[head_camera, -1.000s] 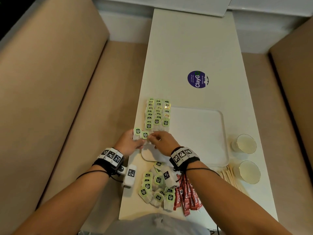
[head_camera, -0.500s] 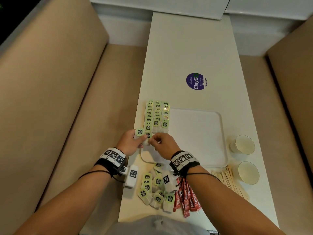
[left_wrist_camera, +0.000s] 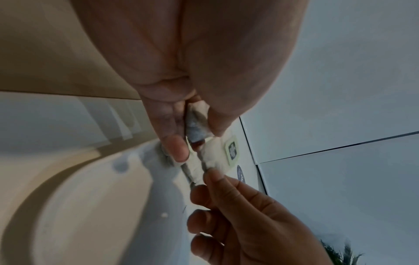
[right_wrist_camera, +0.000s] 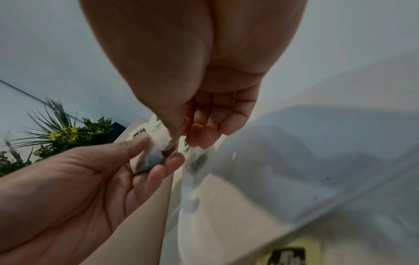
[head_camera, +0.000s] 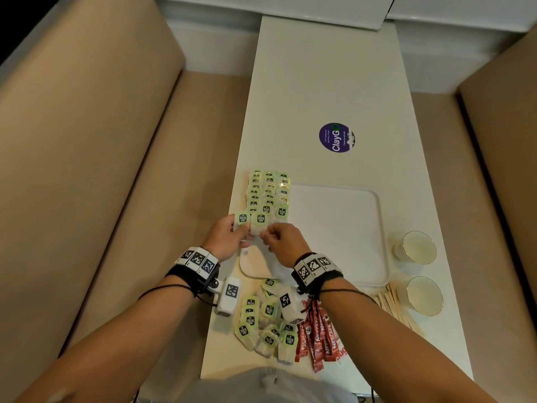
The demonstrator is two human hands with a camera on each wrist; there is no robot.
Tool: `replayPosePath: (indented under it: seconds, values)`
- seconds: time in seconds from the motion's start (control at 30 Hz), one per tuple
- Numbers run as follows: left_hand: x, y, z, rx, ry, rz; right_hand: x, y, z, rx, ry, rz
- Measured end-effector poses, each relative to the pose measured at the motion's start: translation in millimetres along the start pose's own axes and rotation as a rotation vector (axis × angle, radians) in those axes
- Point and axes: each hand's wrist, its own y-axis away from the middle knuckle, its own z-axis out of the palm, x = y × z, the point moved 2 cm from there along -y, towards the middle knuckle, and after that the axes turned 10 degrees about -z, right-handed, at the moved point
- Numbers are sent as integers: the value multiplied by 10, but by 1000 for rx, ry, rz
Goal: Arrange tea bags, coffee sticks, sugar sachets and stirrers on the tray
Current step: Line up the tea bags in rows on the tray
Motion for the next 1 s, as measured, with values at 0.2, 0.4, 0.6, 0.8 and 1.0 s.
replayPosePath:
  seconds: [0.2,0.4,0.6,0.8,1.0]
  values:
    - [-73,-49,-14,-32,-36,-100,119,-80,-132,101,6,88]
    - [-118,-72,-5,-44,-62,-139,197,-107,-71,0,34,157]
    - [-119,-71,8,-41,-41,-131,224,-171,-22,5,62,175]
    - [-117,-57,24,-52,-7,-139,246,-176,-6,38,81,186]
    - [-154,-29,35,-88,-31,-129,226,-122,-5,97,53,191]
